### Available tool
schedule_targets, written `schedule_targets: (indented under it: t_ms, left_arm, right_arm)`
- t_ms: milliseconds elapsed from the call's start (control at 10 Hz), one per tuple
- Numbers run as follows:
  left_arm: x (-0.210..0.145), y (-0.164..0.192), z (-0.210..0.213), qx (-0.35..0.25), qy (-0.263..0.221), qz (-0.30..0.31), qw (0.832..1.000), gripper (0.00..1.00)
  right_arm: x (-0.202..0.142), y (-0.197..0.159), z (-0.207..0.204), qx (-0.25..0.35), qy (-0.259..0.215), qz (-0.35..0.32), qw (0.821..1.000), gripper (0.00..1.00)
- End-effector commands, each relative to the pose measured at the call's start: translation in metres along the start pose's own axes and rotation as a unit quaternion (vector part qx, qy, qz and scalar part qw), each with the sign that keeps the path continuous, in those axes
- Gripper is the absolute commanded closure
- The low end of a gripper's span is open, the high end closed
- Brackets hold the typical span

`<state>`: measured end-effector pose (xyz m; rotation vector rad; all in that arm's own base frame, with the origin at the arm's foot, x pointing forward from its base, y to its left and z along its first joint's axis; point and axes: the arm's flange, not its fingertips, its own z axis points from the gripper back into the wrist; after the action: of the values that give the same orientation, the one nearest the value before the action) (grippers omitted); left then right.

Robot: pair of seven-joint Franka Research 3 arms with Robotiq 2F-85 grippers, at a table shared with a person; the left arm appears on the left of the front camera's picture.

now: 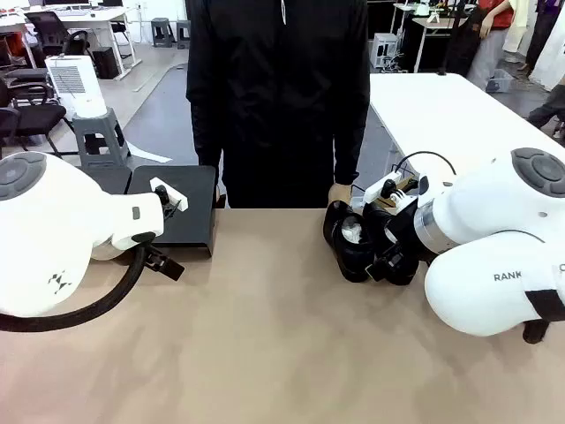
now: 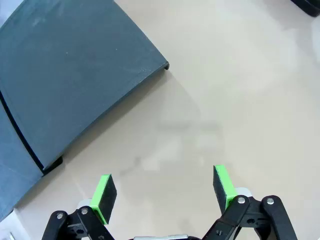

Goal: Organize the shoes by placing them on the stand.
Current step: Pick up one Shoe and place it in the middle of the table.

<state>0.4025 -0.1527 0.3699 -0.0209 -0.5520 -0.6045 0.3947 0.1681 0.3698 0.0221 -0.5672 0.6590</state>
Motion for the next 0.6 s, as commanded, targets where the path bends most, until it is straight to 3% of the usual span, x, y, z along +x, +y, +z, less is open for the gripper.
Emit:
schedule_targets:
  t_ms: [0, 500]
  left_arm:
    - [0.0, 0.0, 0.0001, 0.0, 0.0, 0.0, 1.0, 0.0]
    - [0.0, 0.0, 0.0001, 0.0, 0.0, 0.0, 1.0, 0.0]
  right_arm:
    - [0.0, 0.0, 0.0, 0.0, 0.0, 0.0, 1.0, 0.0]
    - [0.0, 0.0, 0.0, 0.0, 0.0, 0.0, 1.0, 0.0]
